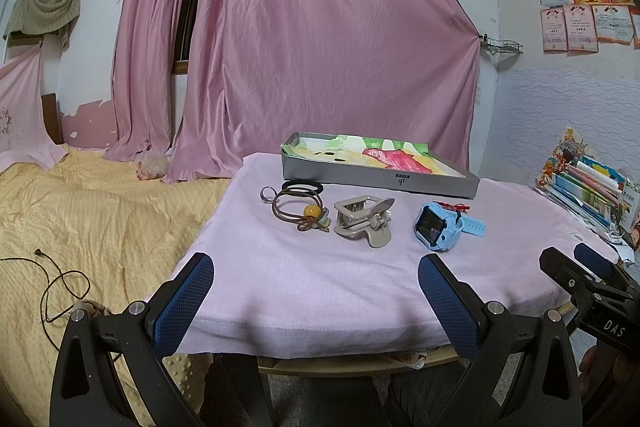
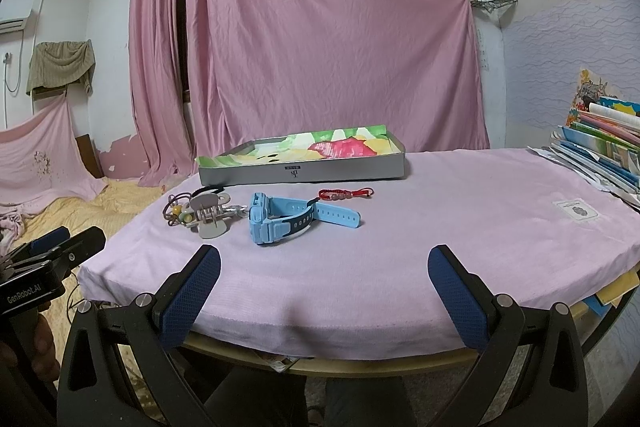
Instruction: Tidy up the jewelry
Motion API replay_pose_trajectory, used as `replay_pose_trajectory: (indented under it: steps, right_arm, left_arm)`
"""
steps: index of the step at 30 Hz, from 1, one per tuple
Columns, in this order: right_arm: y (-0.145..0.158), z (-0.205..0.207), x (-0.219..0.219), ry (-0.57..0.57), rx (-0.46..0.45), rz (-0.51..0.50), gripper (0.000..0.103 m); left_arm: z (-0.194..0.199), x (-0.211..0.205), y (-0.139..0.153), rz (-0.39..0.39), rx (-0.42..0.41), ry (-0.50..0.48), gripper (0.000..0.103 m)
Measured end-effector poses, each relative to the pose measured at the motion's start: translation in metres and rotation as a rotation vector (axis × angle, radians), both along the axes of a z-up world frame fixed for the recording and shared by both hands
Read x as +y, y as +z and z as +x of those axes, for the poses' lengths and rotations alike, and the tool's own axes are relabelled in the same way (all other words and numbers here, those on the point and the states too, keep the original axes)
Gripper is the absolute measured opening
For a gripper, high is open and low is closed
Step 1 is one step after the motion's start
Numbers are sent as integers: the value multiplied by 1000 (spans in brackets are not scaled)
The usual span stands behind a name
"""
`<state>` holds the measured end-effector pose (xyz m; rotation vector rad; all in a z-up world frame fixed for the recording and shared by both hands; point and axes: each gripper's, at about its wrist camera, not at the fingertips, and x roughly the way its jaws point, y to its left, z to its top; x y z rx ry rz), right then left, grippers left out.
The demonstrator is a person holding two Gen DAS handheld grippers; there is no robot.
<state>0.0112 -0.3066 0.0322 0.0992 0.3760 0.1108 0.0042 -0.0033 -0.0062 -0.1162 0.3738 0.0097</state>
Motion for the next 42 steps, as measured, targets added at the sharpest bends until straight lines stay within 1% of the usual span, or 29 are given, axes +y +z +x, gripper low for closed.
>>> replay_pose_trajectory:
  steps: [6,11,14,16,20,24,25,27,28,29,31,32,33,35,36,38,42]
  right_arm:
    - [-2,-2,-1,-10,-11,0,102]
    - [-2,2,-1,-5,-17,-1,102]
    - [3,10,-1,8,-21,-10,102]
    - [8,17,0,25,-26,-17,102]
    - [17,35,5,63,-23,-18,102]
    - [21,58,11,96,3,-3,102]
    - [20,63,12,102,12,4,102]
    - [19,74,16,112,34,16,102]
    - [18,79,18,117,43,18,102]
    - [16,84,21,127,58,21,100]
    - [12,93,27,144,88,26,92]
    - [10,98,30,157,107,28,85]
    - [8,101,33,166,122,26,81]
    - [1,106,37,186,161,22,76]
    - [-2,108,39,197,181,27,74]
    - [-6,112,43,214,211,28,73]
    - [-9,120,48,226,240,18,72]
  left_arm:
    - [6,4,-2,-19,8,-15,103]
    - [17,10,3,-39,19,-21,103]
    - [27,16,6,-61,25,-28,103]
    - [35,18,8,-70,33,-52,103]
    - [56,19,13,-54,44,-89,103]
    - [78,18,14,-50,63,-125,103]
    - [83,18,15,-50,69,-133,102]
    - [95,17,14,-47,88,-160,95]
    - [101,17,14,-46,100,-174,89]
    - [106,17,14,-46,110,-187,86]
    - [116,17,14,-47,131,-222,81]
    - [123,17,13,-54,151,-255,77]
    - [128,18,13,-58,164,-278,75]
    - [136,17,12,-53,185,-317,73]
    - [138,16,12,-49,191,-334,73]
    - [144,13,12,-35,206,-370,71]
    - [152,4,8,-19,241,-422,69]
